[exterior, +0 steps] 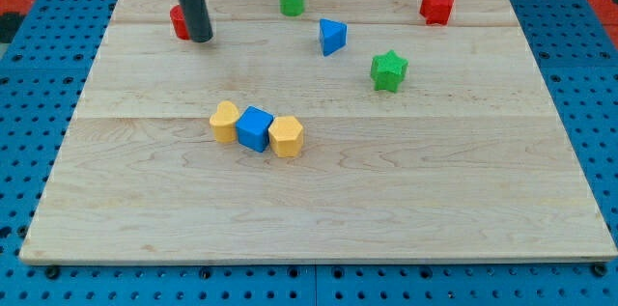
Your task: Push the red circle towards the top left
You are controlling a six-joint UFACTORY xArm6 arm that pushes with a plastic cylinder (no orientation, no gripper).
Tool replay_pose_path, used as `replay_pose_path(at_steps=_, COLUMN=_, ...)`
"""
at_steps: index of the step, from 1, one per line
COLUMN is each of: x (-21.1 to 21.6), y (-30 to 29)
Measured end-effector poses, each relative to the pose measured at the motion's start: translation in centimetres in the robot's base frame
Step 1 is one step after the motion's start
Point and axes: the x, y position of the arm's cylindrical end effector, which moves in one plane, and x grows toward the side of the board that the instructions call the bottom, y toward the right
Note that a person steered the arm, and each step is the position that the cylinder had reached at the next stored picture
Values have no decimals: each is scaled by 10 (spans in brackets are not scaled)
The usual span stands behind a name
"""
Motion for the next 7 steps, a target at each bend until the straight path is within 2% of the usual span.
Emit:
replay_pose_path(at_steps=2, x=-43, y=-76)
replay_pose_path(at_steps=3, x=-26, y=-49)
replay_pose_path(at_steps=7, x=-22, y=-51)
